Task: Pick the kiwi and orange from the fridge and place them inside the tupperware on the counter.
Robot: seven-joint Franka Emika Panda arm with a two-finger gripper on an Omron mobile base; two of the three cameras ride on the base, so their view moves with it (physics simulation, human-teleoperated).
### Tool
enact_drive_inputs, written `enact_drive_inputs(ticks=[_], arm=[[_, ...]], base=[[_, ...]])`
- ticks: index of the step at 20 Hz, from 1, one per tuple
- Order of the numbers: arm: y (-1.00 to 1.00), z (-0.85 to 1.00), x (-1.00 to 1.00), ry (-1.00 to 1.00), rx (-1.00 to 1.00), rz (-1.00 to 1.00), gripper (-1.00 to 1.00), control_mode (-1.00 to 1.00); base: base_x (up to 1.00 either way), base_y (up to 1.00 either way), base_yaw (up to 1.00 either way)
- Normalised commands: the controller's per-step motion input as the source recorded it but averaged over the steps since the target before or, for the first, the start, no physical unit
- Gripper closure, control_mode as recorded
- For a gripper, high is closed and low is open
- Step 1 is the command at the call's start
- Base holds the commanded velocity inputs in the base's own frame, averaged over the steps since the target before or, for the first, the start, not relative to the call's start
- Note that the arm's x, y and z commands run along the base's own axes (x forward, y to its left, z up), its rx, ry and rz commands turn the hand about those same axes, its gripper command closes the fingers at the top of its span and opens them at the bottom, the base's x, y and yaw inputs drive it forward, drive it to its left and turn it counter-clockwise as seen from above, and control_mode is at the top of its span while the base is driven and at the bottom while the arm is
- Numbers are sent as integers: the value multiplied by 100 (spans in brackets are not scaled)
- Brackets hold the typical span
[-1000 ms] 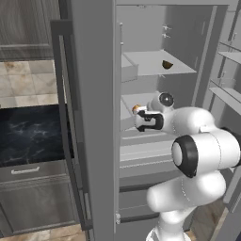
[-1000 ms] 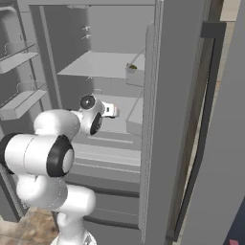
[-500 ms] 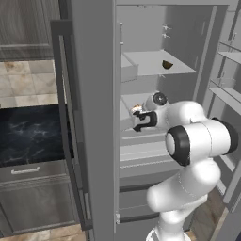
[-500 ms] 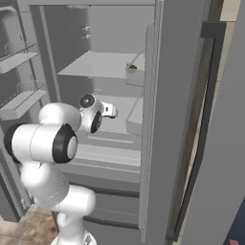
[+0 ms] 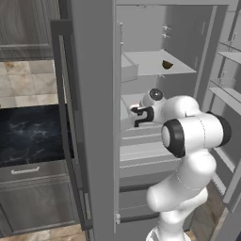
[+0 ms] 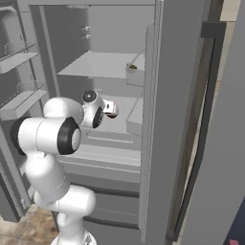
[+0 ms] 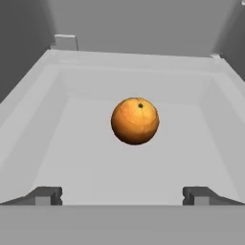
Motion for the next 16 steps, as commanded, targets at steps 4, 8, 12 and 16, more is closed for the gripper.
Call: enact_drive_inputs(ticks=[4,8,12,16], arm=[[0,-4,18,0,0,0,-100,-100],[0,-6,20,0,0,0,-100,-100],[0,-10,24,0,0,0,-100,-100],[0,-11,24,0,0,0,-100,-100]], base=[[0,0,0],[0,0,0],[0,0,0],[0,0,0]])
